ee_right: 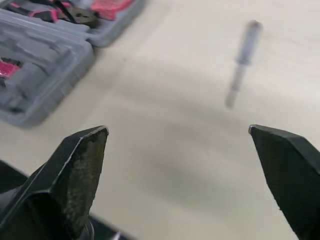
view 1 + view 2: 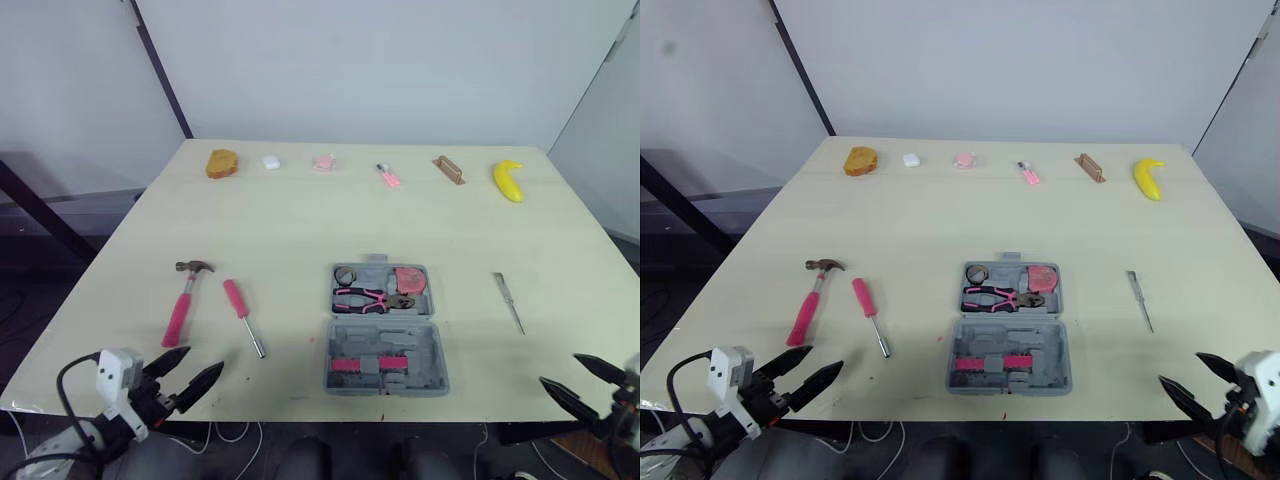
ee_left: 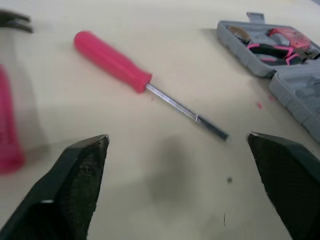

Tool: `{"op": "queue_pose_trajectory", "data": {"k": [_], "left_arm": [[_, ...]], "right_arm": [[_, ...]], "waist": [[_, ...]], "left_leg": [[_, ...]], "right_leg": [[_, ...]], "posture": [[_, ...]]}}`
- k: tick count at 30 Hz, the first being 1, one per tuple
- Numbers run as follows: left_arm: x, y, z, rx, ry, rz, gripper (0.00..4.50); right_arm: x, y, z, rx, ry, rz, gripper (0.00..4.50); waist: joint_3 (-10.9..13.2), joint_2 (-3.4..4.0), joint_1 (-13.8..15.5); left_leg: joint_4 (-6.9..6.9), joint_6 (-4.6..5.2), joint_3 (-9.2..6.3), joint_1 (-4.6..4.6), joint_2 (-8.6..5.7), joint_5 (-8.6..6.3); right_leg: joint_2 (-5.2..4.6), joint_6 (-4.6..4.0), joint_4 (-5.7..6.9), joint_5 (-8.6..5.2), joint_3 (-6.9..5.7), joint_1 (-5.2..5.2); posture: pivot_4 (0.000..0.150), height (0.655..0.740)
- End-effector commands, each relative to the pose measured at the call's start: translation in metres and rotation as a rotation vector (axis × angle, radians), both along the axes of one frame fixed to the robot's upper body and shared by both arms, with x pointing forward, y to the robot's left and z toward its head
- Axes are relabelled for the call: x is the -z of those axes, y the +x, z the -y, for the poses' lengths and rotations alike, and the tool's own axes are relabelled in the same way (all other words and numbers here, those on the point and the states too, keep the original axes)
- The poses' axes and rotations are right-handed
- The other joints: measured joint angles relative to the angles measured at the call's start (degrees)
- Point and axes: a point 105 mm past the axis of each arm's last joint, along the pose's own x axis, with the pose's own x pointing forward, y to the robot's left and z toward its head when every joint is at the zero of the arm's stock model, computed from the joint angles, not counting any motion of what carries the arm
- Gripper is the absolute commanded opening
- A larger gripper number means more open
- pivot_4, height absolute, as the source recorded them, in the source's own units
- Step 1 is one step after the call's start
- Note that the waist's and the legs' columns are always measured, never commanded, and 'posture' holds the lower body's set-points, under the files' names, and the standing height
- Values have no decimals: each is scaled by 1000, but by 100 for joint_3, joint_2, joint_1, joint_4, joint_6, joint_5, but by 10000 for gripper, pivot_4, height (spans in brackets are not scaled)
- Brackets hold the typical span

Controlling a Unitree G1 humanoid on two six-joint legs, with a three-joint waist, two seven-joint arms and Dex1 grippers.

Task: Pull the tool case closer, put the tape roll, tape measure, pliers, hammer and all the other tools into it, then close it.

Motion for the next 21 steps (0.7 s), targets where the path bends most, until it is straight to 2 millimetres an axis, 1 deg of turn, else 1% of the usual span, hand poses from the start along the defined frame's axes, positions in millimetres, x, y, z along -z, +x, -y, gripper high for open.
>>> {"op": "queue_pose_trajectory", "data": {"k": [1, 3, 5, 7, 8, 10, 12, 15, 17, 18, 19, 21], "left_arm": [[-5, -4, -6, -11, 11, 29, 44626], [-5, -5, -6, -10, 12, 30, 44626], [-4, -5, -6, -10, 11, 33, 44626], [-16, 4, 7, 51, -11, 75, 44626], [-24, 8, 16, 89, -27, 100, 44626], [-38, 16, 33, 169, -46, 145, 44626], [-50, 22, 50, 259, -53, 174, 44626], [-66, 26, 75, 432, -55, 210, 44626], [-73, 28, 86, 530, -56, 229, 44626], [-77, 30, 90, 563, -58, 236, 44626], [-83, 32, 98, 610, -56, 246, 44626], [-92, 34, 112, 698, -38, 260, 44626]], "right_arm": [[-11, 1, 6, 21, -3, 50, 45000], [-11, 1, 6, 24, 2, 50, 45000], [-14, 6, 5, 34, 2, 65, 45000], [-31, 27, -4, 58, 13, 127, 45000], [-36, 36, -7, 76, 7, 137, 45000], [-40, 52, -14, 97, -21, 144, 45000], [-45, 66, -22, 115, -5, 142, 45000], [-42, 87, -36, 133, -54, 81, 45000], [-41, 103, -36, 185, -72, 63, 45000], [-42, 110, -38, 202, -57, 62, 45000], [-42, 116, -40, 215, -39, 56, 45000], [-37, 126, -39, 244, -53, 38, 45000]], "waist": [[1, 2, -8], [1, 2, -4], [1, 3, 0], [2, 4, -3], [3, 4, -15], [2, 3, -7], [2, 3, 9], [3, 6, 20], [6, 10, 8], [6, 11, 4], [8, 13, 3], [8, 12, 0]], "left_leg": [[-1, 0, 1, 0, 0, 0], [-2, 0, 1, -3, 0, 0], [-3, 0, 1, -5, 0, 0], [-4, 0, 2, -8, -1, 0], [-4, 0, 3, -9, -1, 0], [-3, 0, 4, -9, -1, 0], [0, -1, 1, -9, -1, 0], [-4, -1, 0, -13, -5, 0], [-6, 0, 2, -16, -9, 0], [-6, 0, 3, -21, -10, 1], [-6, 0, 5, -21, -11, 1], [-6, 0, 3, -22, -12, 1]], "right_leg": [[0, -1, 0, 1, 1, -1], [-1, -3, 0, 1, 1, -1], [-2, -4, -1, 1, 0, 0], [-4, -5, -2, 2, 0, -1], [-5, -5, -2, 2, 2, -2], [-8, -4, 1, 3, 1, -2], [-10, -5, 1, 3, -1, -1], [-9, -6, -1, 3, -5, -1], [13, -6, -1, 3, -4, -5], [17, -6, -2, 3, -2, -9], [20, -6, -2, 4, 0, -9], [27, -4, -2, 4, 1, -8]], "posture": [[1500, 7400], [1500, 7400], [1500, 7400], [1500, 7400], [1500, 7400], [1500, 7400], [1500, 7400], [1500, 7400], [1500, 7400], [1500, 7400], [1500, 7400], [1500, 7400]]}}
